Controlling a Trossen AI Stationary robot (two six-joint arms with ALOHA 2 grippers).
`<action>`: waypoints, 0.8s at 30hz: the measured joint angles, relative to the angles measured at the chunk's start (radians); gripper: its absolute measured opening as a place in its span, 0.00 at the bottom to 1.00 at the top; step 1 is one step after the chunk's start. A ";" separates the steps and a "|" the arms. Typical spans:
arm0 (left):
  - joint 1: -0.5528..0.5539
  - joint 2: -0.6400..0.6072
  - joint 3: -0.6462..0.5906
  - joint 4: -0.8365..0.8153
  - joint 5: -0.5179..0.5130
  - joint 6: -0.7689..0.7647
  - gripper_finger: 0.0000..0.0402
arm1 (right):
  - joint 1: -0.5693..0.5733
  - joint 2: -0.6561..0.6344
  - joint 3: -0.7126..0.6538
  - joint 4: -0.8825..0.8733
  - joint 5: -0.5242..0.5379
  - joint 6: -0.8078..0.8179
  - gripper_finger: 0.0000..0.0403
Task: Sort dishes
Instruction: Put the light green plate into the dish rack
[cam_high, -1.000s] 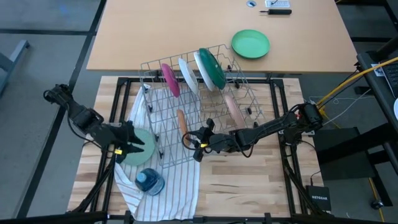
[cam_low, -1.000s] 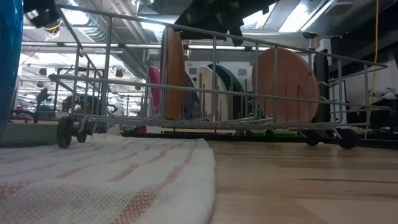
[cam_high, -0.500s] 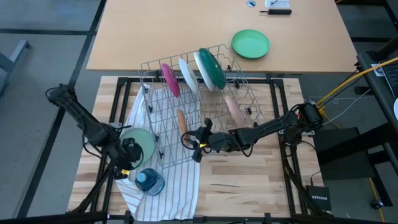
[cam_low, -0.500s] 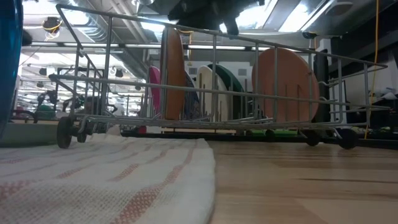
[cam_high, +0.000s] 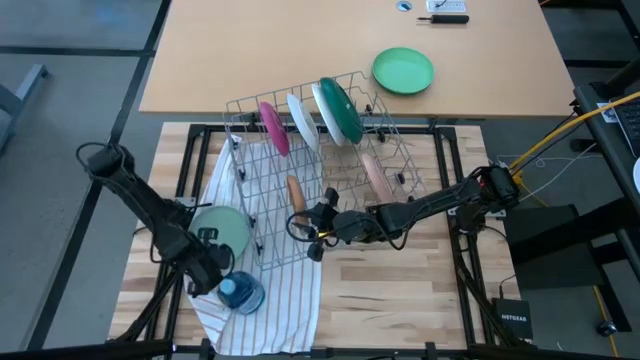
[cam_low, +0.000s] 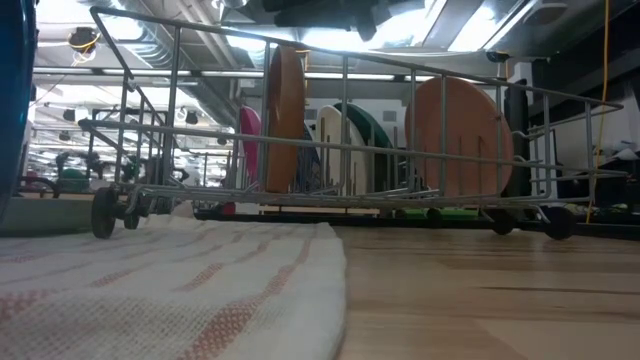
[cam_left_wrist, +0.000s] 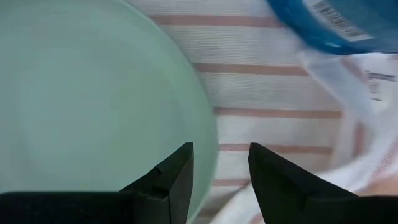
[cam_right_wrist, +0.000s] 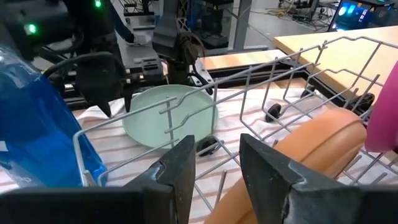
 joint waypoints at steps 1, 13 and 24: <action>-0.001 0.013 0.000 0.000 -0.008 0.000 0.36 | 0.000 0.000 0.002 -0.001 0.000 0.000 0.32; -0.001 0.093 0.000 0.015 -0.042 -0.051 0.36 | 0.018 0.000 0.002 -0.017 0.001 0.001 0.32; -0.001 0.095 -0.086 0.159 -0.065 -0.150 0.36 | 0.042 0.000 0.002 -0.015 0.001 0.000 0.32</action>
